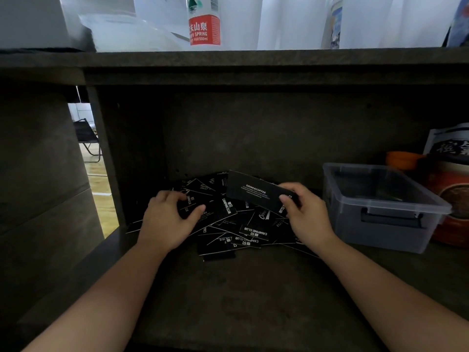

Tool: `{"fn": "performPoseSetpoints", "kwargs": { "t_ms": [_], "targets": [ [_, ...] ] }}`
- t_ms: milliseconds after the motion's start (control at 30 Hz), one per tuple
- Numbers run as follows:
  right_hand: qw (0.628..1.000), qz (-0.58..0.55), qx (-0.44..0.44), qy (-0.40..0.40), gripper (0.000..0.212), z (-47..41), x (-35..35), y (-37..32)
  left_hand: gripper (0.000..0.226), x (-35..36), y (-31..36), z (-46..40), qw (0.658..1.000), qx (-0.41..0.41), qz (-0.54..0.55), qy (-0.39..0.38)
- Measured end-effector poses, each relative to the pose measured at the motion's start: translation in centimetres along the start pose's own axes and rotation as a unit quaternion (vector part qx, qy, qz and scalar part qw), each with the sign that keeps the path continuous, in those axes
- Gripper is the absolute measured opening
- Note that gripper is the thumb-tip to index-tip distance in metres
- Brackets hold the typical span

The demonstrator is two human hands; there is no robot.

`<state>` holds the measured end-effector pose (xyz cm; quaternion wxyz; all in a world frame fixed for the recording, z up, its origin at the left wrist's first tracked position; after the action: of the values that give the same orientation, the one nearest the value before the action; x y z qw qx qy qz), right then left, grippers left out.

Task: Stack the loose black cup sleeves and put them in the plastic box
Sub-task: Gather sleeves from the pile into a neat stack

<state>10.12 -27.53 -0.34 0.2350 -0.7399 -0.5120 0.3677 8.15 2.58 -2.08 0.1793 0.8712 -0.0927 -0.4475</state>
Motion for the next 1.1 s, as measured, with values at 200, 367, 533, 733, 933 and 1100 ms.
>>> {"fn": "performPoseSetpoints", "kwargs": {
  "t_ms": [200, 367, 533, 733, 933, 1100],
  "targets": [
    [1.000, 0.006, -0.001, 0.016, 0.021, 0.0, -0.4, 0.0, 0.060, 1.5, 0.2, 0.3, 0.994, 0.017, -0.058, -0.087],
    [1.000, -0.002, 0.009, 0.024, 0.022, 0.0, -0.7, 0.2, 0.040, 0.9, 1.5, 0.3, 0.994, 0.053, 0.056, -0.072],
    [1.000, 0.002, 0.028, -0.014, 0.022, -0.1, 0.2, 1.1, 0.032, -1.6, 3.4, 1.0, 0.985, 0.108, 0.137, 0.014],
    [0.995, -0.034, 0.010, -0.097, 0.029, 0.8, 2.3, -0.2, 0.032, -1.8, 4.4, 1.2, 0.986, 0.124, 0.096, 0.048],
    [0.994, -0.032, -0.001, -0.108, 0.029, 1.2, 3.1, -0.7, 0.077, -0.1, 4.7, 0.6, 0.973, -0.006, 0.224, 0.056],
    [0.993, 0.015, -0.015, -0.119, 0.028, 1.4, 3.4, -1.1, 0.055, 2.7, 6.8, 1.7, 0.880, -0.178, 0.439, 0.038]
  ]
}}
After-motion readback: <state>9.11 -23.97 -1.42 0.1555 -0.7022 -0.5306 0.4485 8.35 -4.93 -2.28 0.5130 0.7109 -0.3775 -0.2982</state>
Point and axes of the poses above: each hand's wrist, its own z-axis away from the middle knuckle, its own x-axis out of the palm, y = z × x, the point moved 9 cm from there along -z, towards the middle knuckle, and after that the axes turned 5 degrees about -z, right-handed, at the moved point
